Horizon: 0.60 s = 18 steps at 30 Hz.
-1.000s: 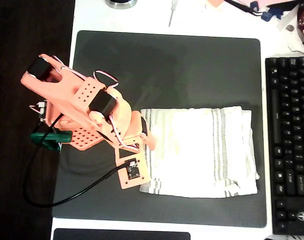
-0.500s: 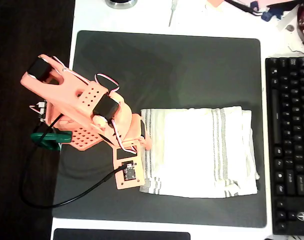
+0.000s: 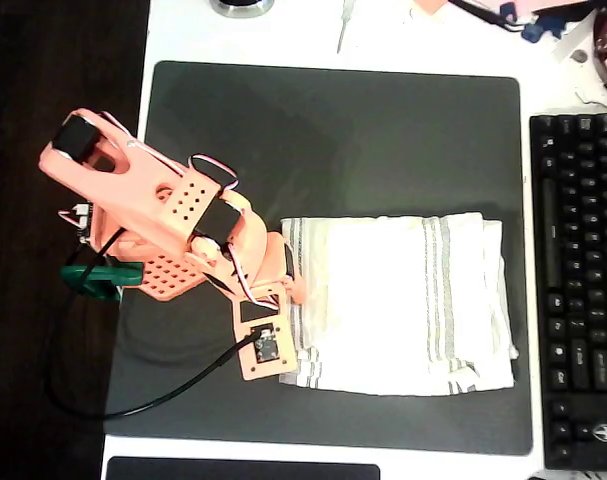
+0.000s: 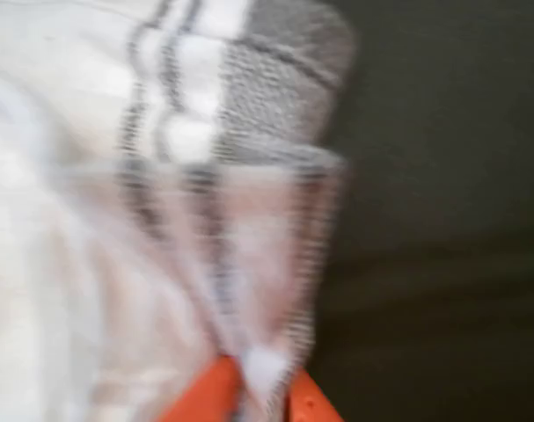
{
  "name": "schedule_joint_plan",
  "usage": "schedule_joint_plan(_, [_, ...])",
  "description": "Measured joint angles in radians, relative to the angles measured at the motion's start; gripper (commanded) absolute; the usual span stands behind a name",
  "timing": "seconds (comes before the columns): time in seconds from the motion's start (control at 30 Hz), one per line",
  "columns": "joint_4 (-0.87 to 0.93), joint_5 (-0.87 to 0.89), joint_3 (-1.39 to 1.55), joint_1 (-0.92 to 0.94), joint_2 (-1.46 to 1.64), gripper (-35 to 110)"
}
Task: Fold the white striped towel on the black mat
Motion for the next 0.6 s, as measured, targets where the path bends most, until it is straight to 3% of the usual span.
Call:
schedule_joint_plan(0.27, [-0.002,0.038,-0.028,-0.038,-0.020,0])
schedule_joint_plan(0.6, [0.420,-0.048,-0.322,-0.003,0.069,0])
